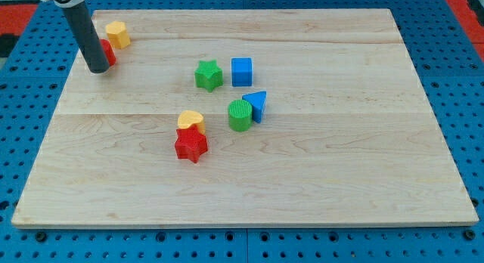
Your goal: Push the red circle towards the yellow hexagon
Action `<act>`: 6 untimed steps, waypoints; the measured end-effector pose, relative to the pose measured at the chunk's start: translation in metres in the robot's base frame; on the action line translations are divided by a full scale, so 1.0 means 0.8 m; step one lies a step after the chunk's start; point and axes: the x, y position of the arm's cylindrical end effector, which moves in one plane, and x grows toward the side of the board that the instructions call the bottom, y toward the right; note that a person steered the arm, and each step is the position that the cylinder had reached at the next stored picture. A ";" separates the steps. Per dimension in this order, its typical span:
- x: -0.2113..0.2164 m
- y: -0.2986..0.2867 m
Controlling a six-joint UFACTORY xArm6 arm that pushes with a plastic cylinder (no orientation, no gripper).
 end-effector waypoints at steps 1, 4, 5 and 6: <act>0.007 -0.031; -0.047 -0.018; -0.049 0.018; -0.055 0.002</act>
